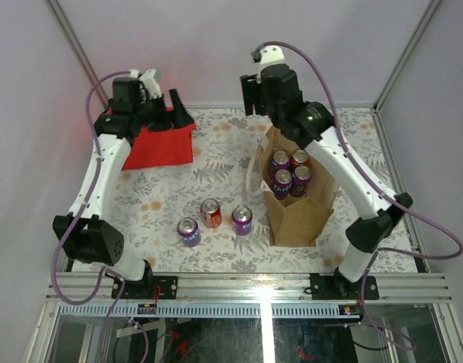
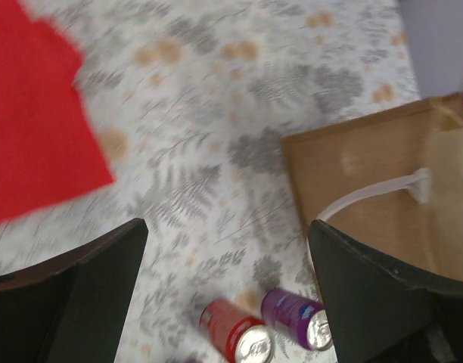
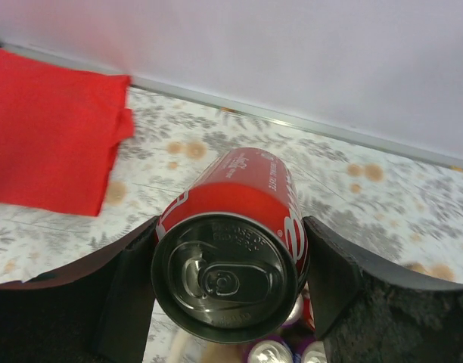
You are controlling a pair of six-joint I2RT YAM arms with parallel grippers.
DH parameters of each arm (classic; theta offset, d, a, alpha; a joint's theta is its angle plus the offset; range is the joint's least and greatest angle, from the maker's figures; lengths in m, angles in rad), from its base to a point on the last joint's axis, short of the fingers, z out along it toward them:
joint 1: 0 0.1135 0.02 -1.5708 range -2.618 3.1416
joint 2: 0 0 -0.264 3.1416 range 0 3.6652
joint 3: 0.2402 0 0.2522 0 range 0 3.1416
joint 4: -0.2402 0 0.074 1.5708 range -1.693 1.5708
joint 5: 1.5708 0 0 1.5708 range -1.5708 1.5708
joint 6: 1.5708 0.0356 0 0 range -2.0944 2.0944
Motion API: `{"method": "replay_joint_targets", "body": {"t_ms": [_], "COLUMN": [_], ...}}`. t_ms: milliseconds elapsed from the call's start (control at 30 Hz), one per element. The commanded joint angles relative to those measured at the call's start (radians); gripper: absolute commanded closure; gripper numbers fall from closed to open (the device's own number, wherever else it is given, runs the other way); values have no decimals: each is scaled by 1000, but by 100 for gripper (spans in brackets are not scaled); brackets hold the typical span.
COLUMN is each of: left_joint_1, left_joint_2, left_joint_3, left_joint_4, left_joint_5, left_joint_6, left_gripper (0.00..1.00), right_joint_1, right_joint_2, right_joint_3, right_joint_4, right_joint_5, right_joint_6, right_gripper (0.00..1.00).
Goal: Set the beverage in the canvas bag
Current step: Pick up the drink from the center of the board, then place the drink in the canvas bag.
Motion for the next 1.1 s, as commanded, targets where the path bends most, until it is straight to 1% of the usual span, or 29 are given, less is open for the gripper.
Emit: {"method": "replay_joint_targets", "body": {"t_ms": [0, 133, 200, 367, 467, 567, 767, 933, 1067], "left_joint_1": [-162, -280, -323, -420, -466, -484, -489, -489, -489], "left_joint_2": [126, 245, 299, 389, 432, 466, 518, 539, 556], "left_joint_3": [203, 340, 381, 424, 448, 461, 503, 520, 543], "left_joint_4": [60, 51, 45, 24, 4, 3, 8, 8, 2], "left_joint_5": [97, 132, 144, 162, 158, 149, 155, 149, 149], "left_joint_6": [49, 54, 62, 114, 142, 141, 133, 143, 148], "left_gripper": [13, 13, 12, 12, 12, 12, 12, 12, 12], "right_joint_1": [-18, -35, -36, -36, -36, -36, -36, -36, -36], "right_joint_2": [-195, -286, -324, -407, -438, -455, -460, -537, -620], "right_joint_3": [-63, -122, -153, -215, -243, -289, -384, -505, -603], "right_joint_4": [28, -122, -207, -389, -462, -493, -534, -591, -648], "right_joint_5": [156, 217, 234, 234, 210, 153, -10, -88, -104], "right_joint_6": [32, 116, 161, 288, 348, 390, 467, 569, 650], "right_gripper": [100, 100, 100, 100, 100, 100, 100, 100, 100]}}
